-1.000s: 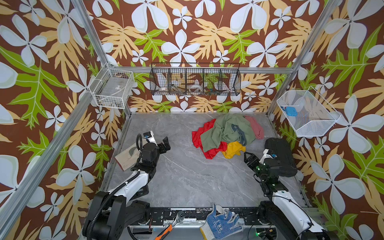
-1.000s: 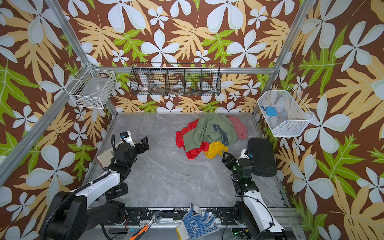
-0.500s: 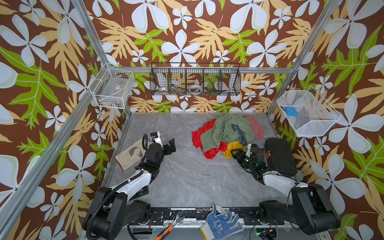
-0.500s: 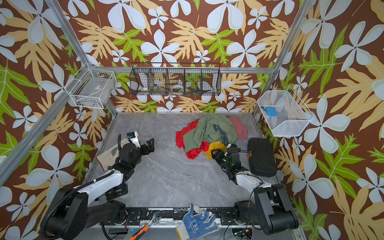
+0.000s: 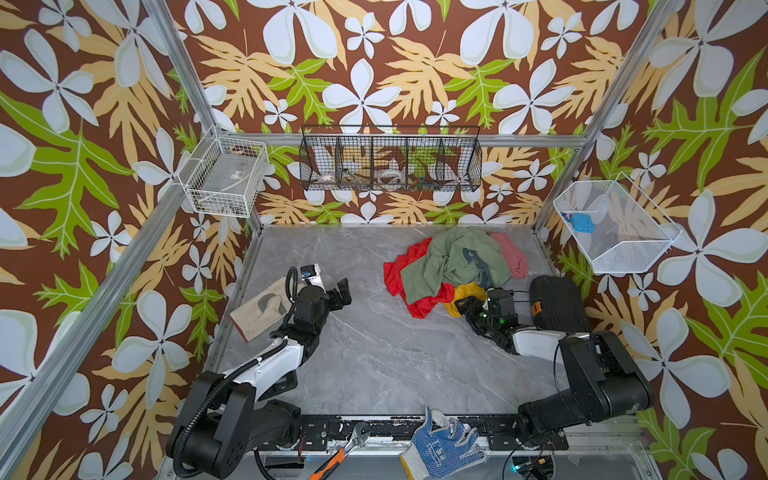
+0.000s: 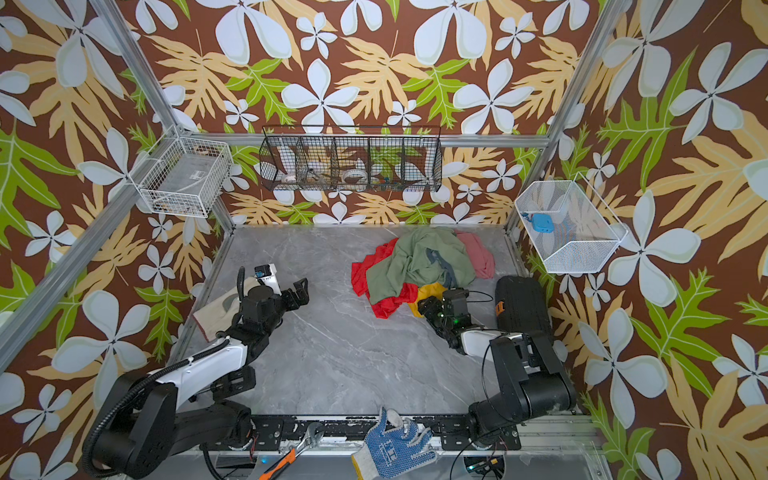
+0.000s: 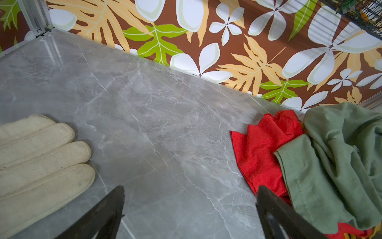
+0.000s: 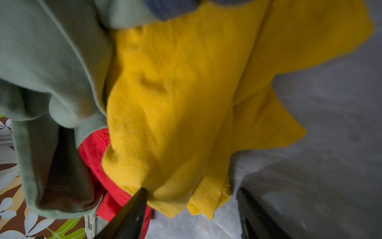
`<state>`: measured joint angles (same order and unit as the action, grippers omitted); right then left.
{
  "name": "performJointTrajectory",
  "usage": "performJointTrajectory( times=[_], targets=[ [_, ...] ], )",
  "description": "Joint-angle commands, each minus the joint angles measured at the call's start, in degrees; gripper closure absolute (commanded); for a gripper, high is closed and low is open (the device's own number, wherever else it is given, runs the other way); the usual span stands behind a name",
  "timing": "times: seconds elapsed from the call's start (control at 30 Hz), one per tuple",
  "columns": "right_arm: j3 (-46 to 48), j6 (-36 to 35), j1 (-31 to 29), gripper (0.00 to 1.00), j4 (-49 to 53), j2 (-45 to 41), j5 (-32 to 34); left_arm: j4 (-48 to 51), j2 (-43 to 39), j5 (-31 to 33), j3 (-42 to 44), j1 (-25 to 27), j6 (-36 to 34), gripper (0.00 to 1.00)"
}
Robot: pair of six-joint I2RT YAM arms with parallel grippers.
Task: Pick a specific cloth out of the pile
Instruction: 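Move the right gripper to the yellow cloth while the left gripper advances toward the pile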
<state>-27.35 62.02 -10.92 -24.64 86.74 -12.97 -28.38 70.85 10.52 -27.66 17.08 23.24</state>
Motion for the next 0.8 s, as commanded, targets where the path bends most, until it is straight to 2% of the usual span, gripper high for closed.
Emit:
performJointTrajectory(
  times=[0.0,0.17,0.33,0.4,0.5,0.7,0.77],
  targets=[
    [-0.1,2.1,-0.1,0.31,-3.1,1.2,3.5,-0.8,0.6,0.5,-1.0,0.2,0.4,0.0],
    [-2.0,1.8,-0.1,0.31,-4.3,5.4,4.4,-0.6,2.1,-0.5,-2.5,1.1,0.9,0.0],
    [-2.4,2.5,-0.1,0.39,-8.7,8.3,4.5,0.6,3.1,-0.3,-3.6,2.1,0.2,0.0],
    [-2.0,2.4,-0.1,0.48,-10.6,8.7,4.5,1.0,3.1,-0.1,-3.6,2.1,0.0,0.0],
    [0.2,3.9,-0.1,0.71,-14.5,8.2,6.5,1.2,2.9,0.2,-3.6,2.1,-0.4,0.0],
    [1.7,1.7,-0.1,0.95,-20.9,6.8,5.1,1.7,3.1,0.3,-3.8,2.1,-0.6,0.0],
    [2.5,1.4,0.0,1.0,-22.8,5.3,5.1,1.9,3.2,0.1,-3.9,2.1,-0.5,0.0]
  ],
)
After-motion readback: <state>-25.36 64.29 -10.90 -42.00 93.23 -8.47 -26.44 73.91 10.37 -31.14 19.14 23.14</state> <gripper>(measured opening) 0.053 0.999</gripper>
